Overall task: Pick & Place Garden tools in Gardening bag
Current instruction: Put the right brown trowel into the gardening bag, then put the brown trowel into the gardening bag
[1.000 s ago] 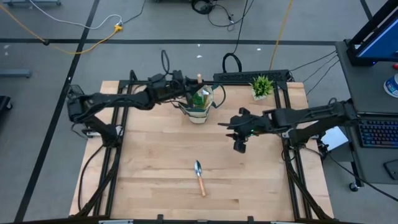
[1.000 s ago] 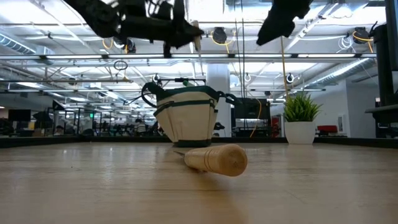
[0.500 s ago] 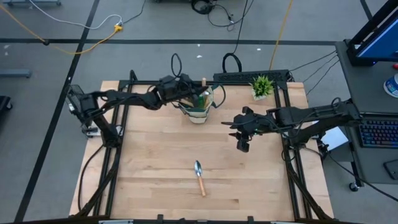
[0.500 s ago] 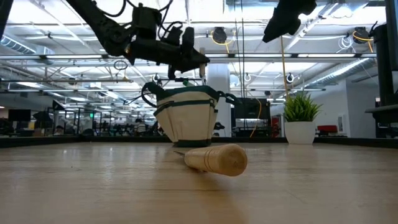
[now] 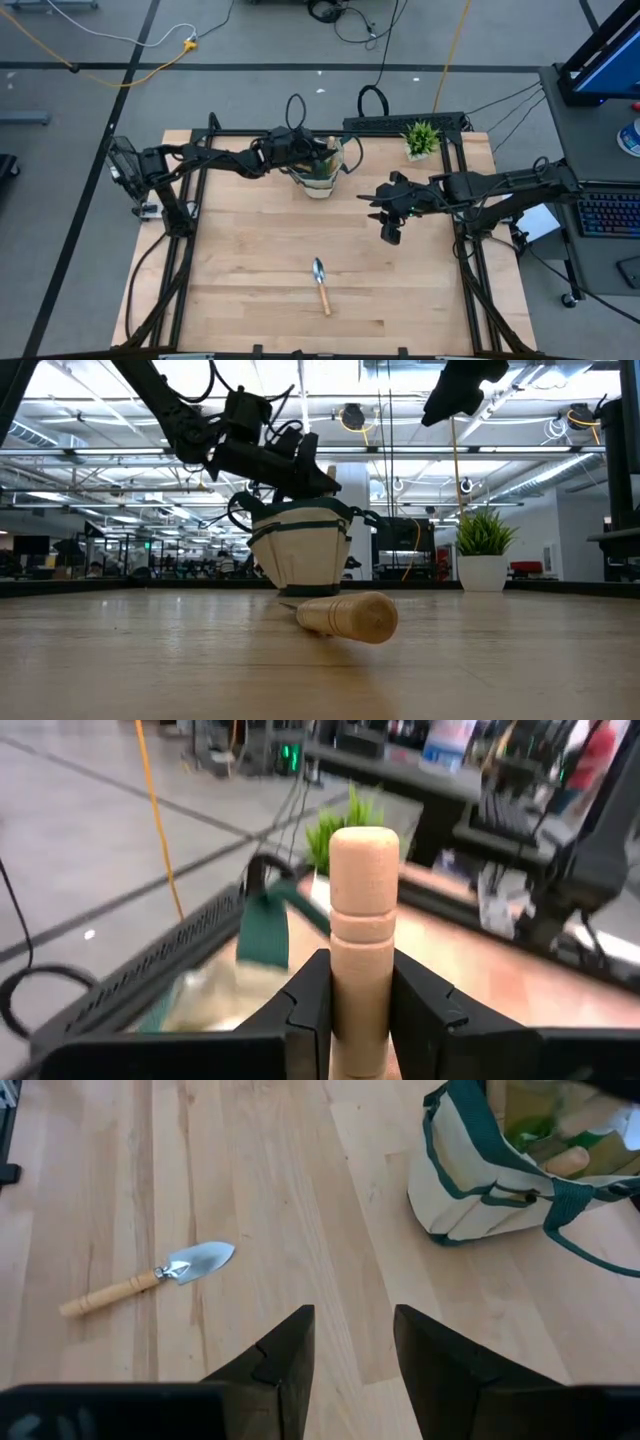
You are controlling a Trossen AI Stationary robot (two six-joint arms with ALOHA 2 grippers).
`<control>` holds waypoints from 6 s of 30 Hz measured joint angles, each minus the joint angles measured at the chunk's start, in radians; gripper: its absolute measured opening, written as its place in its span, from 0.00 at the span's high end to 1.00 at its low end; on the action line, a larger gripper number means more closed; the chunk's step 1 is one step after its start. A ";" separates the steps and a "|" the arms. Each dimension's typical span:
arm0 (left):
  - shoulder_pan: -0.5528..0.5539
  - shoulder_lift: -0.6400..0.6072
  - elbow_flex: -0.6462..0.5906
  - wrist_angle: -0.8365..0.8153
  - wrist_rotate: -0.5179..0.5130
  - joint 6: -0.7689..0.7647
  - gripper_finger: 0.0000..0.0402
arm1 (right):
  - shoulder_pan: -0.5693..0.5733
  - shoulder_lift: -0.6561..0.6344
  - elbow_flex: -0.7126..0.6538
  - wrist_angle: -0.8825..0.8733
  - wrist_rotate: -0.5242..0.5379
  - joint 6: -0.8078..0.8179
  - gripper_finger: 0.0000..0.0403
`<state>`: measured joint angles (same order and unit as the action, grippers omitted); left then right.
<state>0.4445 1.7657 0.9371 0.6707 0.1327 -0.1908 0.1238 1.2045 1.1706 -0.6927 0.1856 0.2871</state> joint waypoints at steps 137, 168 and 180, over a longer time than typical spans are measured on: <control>-0.908 0.332 0.593 -1.203 -0.255 -1.808 0.51 | 0.002 -0.793 -0.524 0.172 -0.191 -0.123 0.68; -0.891 0.419 0.594 -1.128 -0.174 -1.686 0.84 | 0.002 -0.793 -0.523 0.173 -0.188 -0.116 0.68; -0.865 0.274 0.590 -0.871 -0.342 -1.223 0.84 | 0.002 -0.793 -0.523 0.173 -0.188 -0.113 0.68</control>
<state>-0.4209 2.0395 1.5269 -0.2006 -0.2091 -1.4139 0.1261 0.4114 0.6472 -0.5199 -0.0029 0.1737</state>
